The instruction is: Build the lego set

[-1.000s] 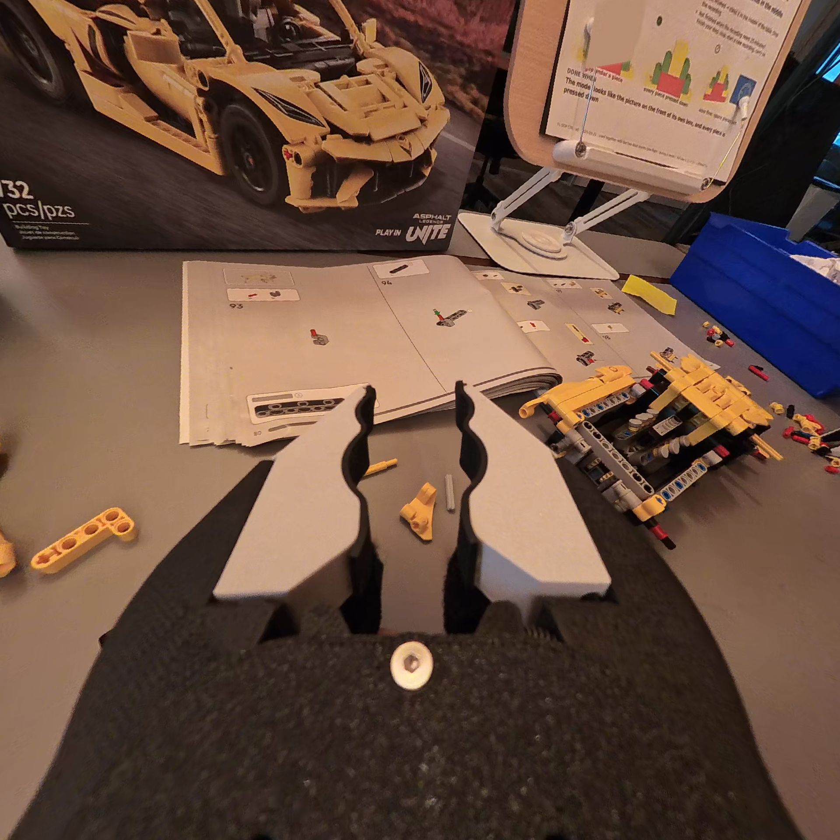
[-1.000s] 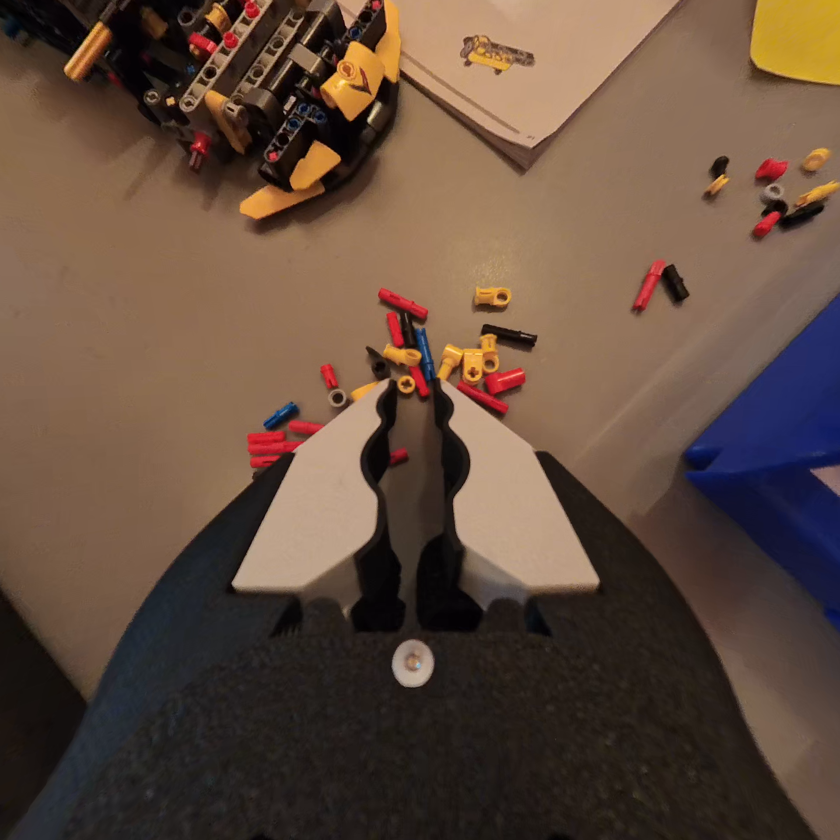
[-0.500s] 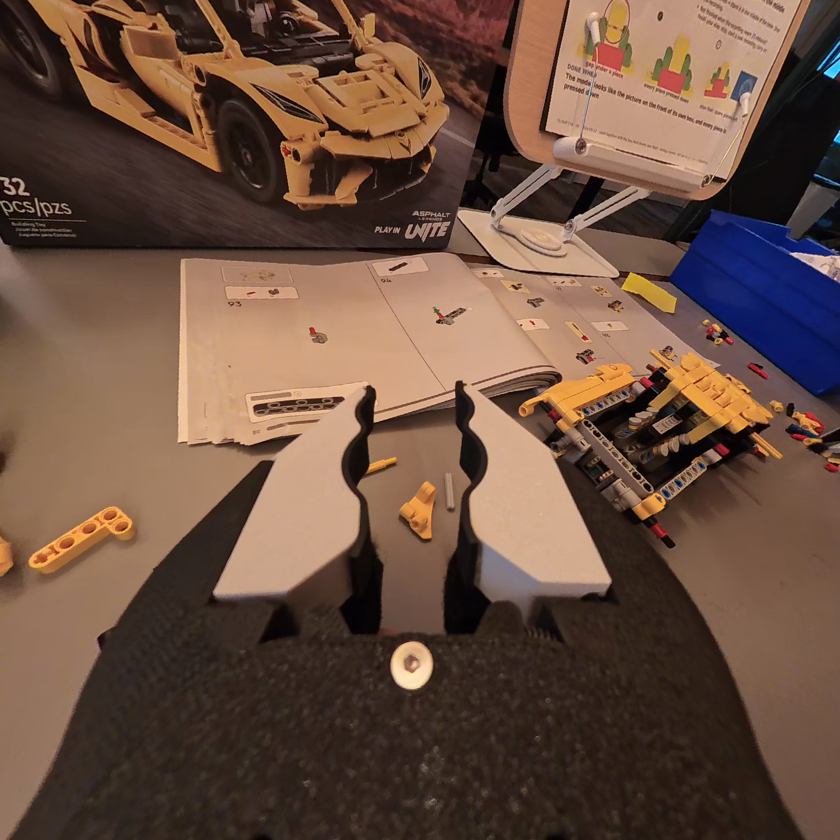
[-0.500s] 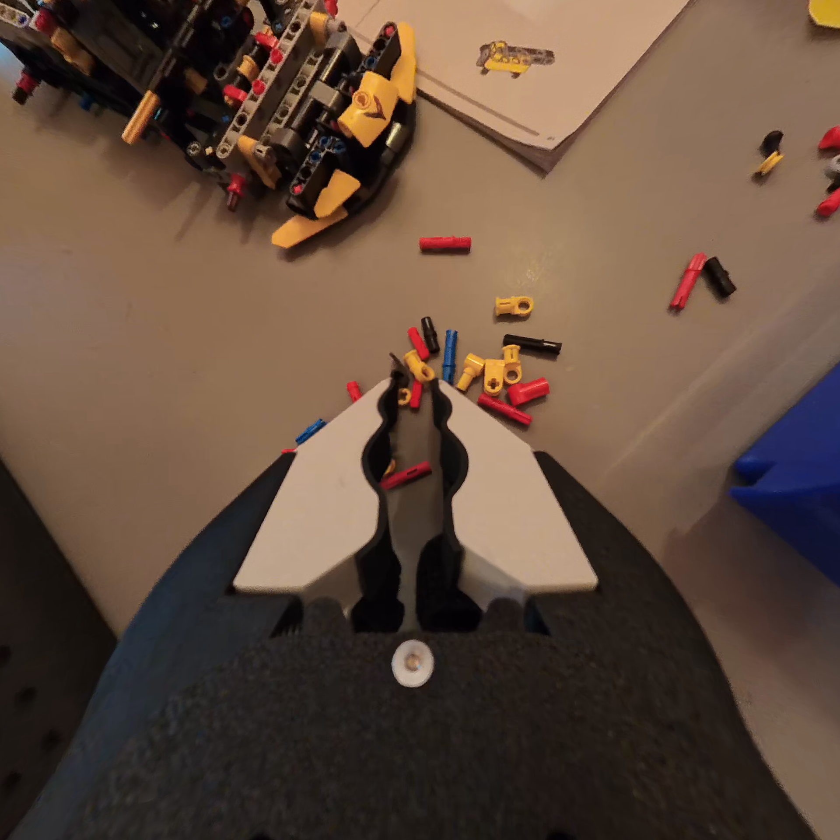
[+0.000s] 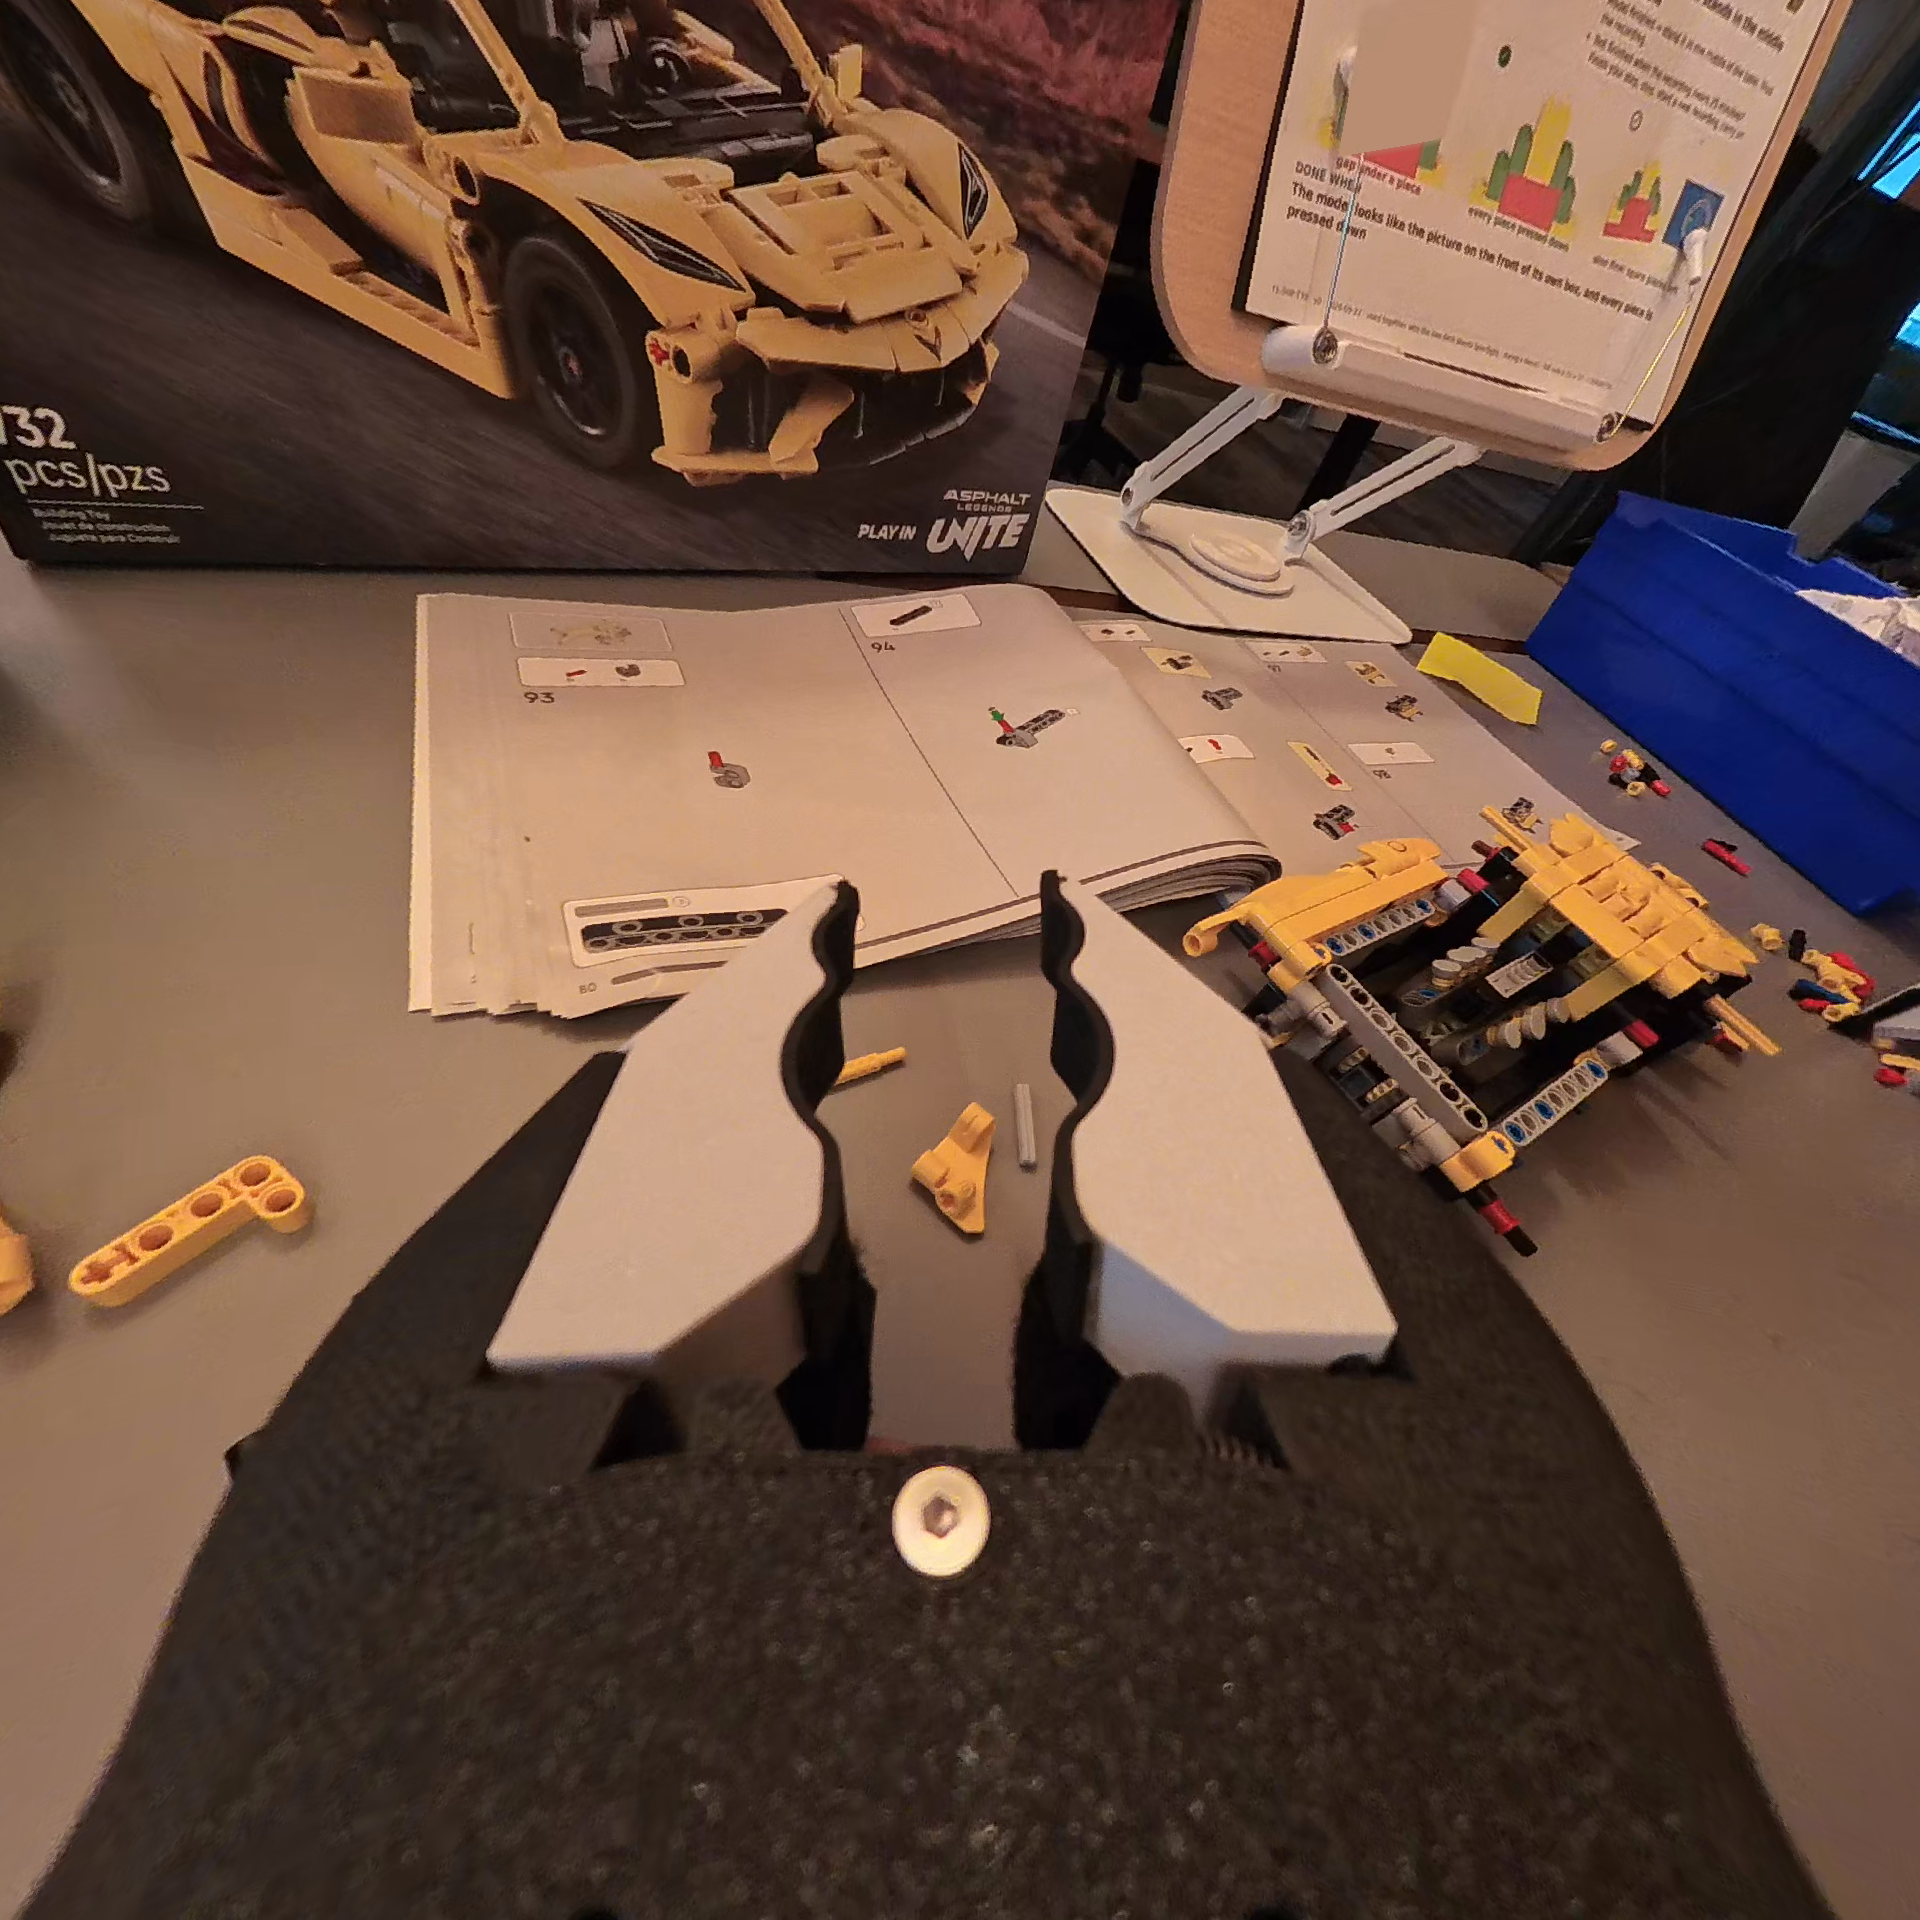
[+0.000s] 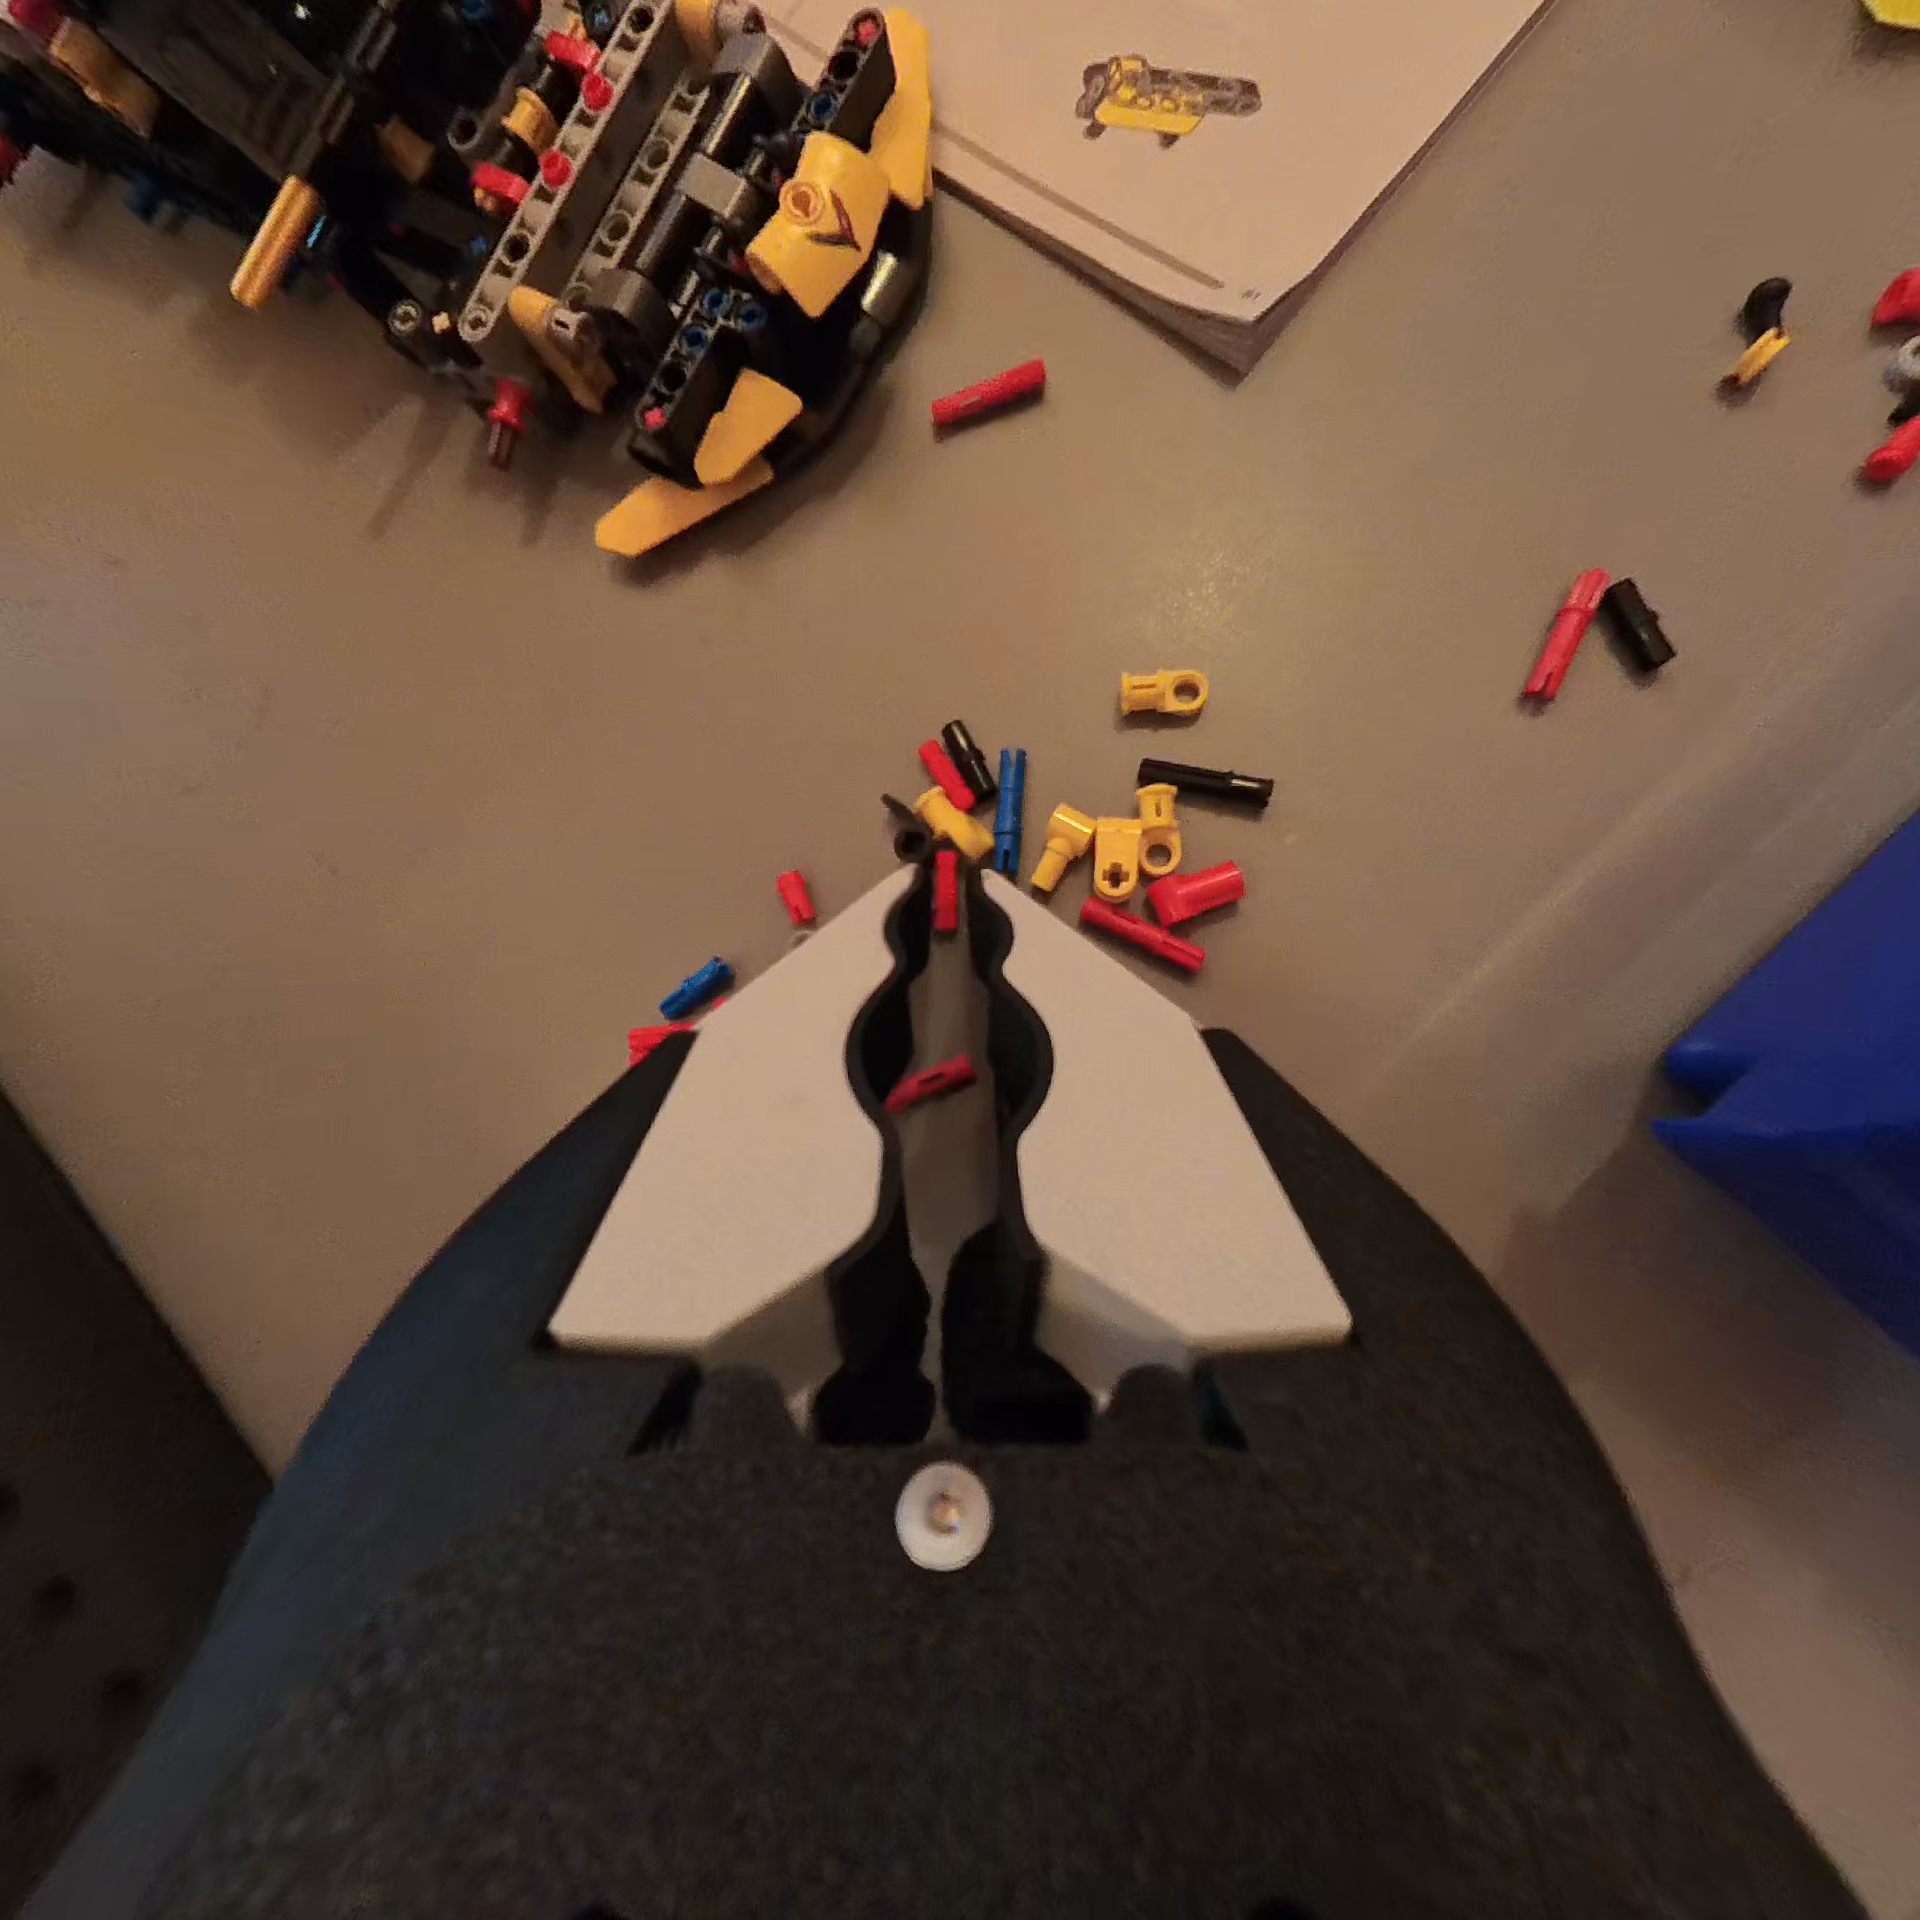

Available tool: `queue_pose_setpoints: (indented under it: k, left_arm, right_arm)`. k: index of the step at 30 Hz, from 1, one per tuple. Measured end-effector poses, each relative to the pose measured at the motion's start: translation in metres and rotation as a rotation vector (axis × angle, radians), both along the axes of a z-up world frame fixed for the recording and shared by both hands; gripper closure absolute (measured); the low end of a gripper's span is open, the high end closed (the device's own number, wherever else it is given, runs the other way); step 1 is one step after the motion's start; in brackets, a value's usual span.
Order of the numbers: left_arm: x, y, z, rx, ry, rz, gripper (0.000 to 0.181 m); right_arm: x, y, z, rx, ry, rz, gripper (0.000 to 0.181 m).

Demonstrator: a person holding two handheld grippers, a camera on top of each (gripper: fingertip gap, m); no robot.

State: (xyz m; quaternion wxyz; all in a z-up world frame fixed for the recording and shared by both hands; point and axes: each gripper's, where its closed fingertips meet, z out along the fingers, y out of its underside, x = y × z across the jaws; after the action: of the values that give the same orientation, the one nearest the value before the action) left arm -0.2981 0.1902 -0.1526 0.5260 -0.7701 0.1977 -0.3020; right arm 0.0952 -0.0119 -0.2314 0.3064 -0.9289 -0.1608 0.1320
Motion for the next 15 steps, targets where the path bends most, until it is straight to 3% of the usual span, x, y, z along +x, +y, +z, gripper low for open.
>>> queue_pose_setpoints:
  k: [9, 12, 15]
  left_arm:
    - [0.0, 0.0, 0.0, 0.003, 0.003, 0.0, 0.146]
    - [-0.001, 0.0, 0.001, 0.002, -0.001, 0.004, 0.146]
    - [0.0, 0.0, 0.0, -0.005, -0.003, 0.001, 0.146]
  right_arm:
    - [0.008, -0.001, 0.0, -0.009, -0.075, 0.006, 0.178]
    - [0.004, 0.001, 0.032, 0.057, -0.102, -0.003, 0.178]
    - [-0.057, -0.005, 0.065, 0.104, 0.019, 0.17, 0.178]
